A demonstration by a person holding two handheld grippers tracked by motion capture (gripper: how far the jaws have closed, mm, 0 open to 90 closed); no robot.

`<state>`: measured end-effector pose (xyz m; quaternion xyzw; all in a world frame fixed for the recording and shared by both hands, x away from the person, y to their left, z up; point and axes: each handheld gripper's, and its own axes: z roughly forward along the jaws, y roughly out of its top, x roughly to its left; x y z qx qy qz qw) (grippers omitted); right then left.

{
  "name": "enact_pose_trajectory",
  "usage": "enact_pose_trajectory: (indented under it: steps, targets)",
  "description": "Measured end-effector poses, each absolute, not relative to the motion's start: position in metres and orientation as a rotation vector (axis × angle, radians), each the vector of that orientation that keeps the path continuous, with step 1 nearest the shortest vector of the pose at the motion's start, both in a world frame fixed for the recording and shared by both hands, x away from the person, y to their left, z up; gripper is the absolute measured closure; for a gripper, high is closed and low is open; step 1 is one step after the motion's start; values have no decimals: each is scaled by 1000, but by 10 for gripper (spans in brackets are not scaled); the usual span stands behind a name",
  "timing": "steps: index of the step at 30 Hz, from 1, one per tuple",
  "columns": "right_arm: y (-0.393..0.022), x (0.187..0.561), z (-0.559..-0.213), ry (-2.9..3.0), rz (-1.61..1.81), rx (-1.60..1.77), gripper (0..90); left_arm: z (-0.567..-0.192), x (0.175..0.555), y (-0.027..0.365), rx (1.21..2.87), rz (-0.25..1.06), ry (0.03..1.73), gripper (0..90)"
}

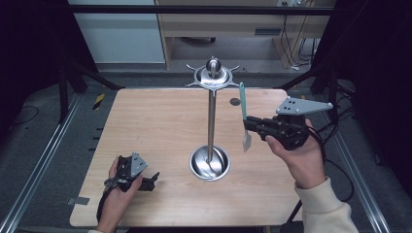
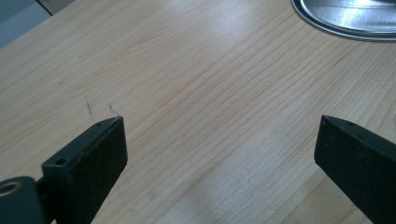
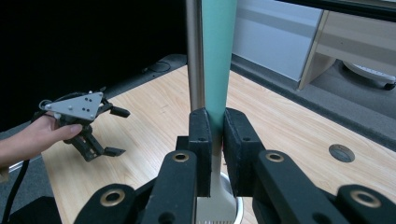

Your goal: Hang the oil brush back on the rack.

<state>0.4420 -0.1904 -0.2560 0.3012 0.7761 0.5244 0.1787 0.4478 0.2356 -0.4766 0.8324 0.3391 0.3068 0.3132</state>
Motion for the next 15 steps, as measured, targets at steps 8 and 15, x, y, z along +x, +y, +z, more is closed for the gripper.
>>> enact_pose_trajectory:
  steps: [8,15]
  targets:
    - [-186,447,-259,2193,1498,852,823,-477,448,235,2198,808,891,22]
    - [-189,445,-258,2194,1484,854,823,-477,448,236,2196,808,894,22]
